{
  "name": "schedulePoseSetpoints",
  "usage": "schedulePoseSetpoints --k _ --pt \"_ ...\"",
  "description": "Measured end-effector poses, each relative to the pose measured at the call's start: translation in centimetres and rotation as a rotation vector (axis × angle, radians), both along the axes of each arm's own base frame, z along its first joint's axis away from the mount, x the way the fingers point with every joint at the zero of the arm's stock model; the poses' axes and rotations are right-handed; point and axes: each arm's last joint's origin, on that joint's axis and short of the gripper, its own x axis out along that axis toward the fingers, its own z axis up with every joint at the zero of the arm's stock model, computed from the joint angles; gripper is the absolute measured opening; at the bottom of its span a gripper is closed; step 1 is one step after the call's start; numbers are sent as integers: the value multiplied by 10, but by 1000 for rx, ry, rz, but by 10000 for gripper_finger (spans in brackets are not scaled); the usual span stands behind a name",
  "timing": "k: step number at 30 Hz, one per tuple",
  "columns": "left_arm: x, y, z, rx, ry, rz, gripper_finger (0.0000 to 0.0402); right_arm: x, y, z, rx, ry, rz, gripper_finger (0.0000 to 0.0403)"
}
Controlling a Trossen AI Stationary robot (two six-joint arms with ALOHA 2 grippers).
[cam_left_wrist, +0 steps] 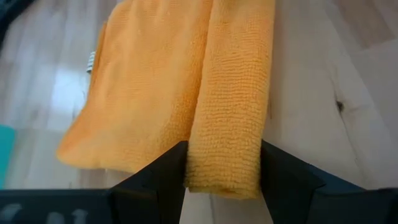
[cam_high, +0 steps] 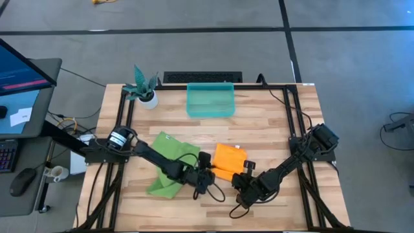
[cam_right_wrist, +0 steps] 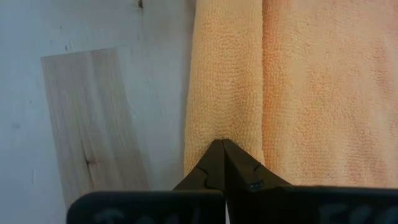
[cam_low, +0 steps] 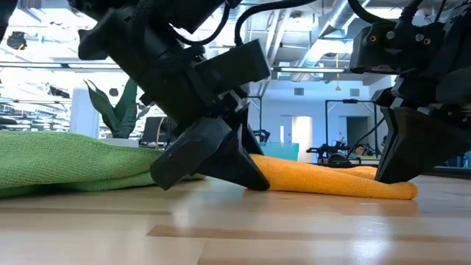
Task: Roll microfiber towels into tight, uniform cylinder then place into a basket
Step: Roll the orange microfiber cloth
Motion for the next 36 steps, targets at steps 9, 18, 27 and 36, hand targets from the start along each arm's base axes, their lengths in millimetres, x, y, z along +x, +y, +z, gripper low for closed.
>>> schedulePoseSetpoints --k 9,18,27,36 --pt "-6 -14 25 197 -11 -3 173 0 0 0 1 0 0 12" --pt "-11 -34 44 170 -32 -24 173 0 0 0 4 2 1 12" --pt "-14 -48 45 91 -51 -83 173 0 1 0 9 3 2 12" --pt "-12 -29 33 5 -43 -56 173 0 1 0 10 3 2 12"
